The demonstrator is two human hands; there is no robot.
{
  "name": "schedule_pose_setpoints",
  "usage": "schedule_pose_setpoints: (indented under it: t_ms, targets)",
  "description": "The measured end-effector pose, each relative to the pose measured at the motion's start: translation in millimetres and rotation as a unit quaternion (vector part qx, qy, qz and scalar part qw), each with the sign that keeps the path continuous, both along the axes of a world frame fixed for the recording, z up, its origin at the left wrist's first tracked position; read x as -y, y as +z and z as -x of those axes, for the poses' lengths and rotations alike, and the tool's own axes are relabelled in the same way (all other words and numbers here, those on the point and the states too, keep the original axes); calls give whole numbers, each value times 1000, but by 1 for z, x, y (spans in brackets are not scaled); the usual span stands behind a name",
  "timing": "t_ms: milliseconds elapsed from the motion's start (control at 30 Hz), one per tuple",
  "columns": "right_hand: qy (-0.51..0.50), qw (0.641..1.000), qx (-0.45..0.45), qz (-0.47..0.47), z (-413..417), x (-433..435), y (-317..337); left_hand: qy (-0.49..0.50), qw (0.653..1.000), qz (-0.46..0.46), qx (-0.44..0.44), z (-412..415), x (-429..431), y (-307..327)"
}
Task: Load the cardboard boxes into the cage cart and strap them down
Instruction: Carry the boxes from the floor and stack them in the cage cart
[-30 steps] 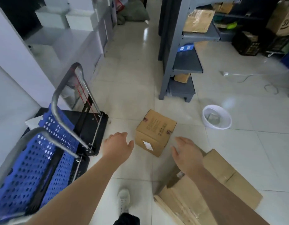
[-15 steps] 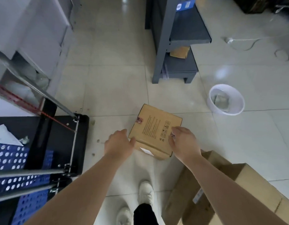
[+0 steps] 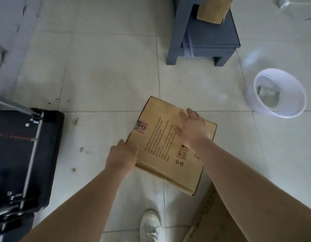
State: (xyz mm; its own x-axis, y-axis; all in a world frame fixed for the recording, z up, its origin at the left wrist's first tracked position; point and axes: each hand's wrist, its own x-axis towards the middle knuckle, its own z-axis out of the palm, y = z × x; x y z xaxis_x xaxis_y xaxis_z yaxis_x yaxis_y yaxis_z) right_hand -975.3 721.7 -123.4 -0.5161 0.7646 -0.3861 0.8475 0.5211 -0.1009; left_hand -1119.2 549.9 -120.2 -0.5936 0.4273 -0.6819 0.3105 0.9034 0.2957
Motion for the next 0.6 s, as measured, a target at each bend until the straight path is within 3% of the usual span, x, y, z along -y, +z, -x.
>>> schedule_pose_setpoints:
  t_ms: [133, 267, 433, 600]
  targets:
    - [-10, 999, 7, 30, 15, -22, -27, 53, 998, 13, 17, 6, 1, -37]
    - [-14, 998, -16, 55, 27, -30, -35, 158, 984, -37, 70, 4, 2, -54]
    - [-93, 989, -36, 105, 34, -32, -20, 132, 989, -68, 6, 16, -2, -42]
    - [-197, 953, -160, 166, 55, -23, 8, 116, 985, -117, -49, 47, -4, -2]
